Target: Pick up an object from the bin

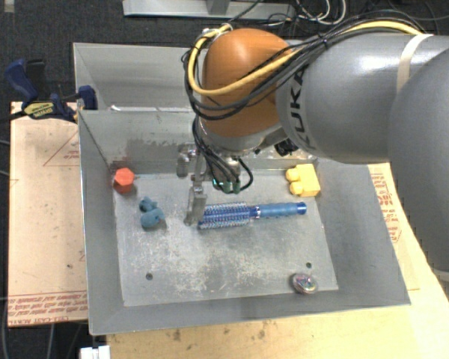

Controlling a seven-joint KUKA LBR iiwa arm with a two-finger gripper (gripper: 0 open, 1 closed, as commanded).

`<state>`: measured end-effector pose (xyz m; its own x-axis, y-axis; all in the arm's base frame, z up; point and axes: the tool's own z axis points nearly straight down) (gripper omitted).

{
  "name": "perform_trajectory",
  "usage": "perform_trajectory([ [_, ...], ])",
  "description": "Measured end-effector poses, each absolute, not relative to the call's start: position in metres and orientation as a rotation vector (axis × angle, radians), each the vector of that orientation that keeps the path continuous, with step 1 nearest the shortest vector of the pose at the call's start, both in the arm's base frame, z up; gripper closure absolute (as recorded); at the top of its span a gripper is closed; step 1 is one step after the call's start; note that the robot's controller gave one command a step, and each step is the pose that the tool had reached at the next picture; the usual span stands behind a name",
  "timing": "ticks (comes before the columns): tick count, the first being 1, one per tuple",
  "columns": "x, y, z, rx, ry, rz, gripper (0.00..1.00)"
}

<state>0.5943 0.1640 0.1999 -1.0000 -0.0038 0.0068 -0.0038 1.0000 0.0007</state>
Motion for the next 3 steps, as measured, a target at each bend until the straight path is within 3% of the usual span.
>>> perform_trajectory([
  [1, 0.592, 0.211, 0.065, -0.021, -3.137, -0.002, 0.0],
  [2, 0.594, 0.188, 0.102, -0.088, -3.144, -0.004, 0.0],
  [3, 0.591, 0.047, 0.1, -0.309, -3.127, 0.004, 0.0],
])
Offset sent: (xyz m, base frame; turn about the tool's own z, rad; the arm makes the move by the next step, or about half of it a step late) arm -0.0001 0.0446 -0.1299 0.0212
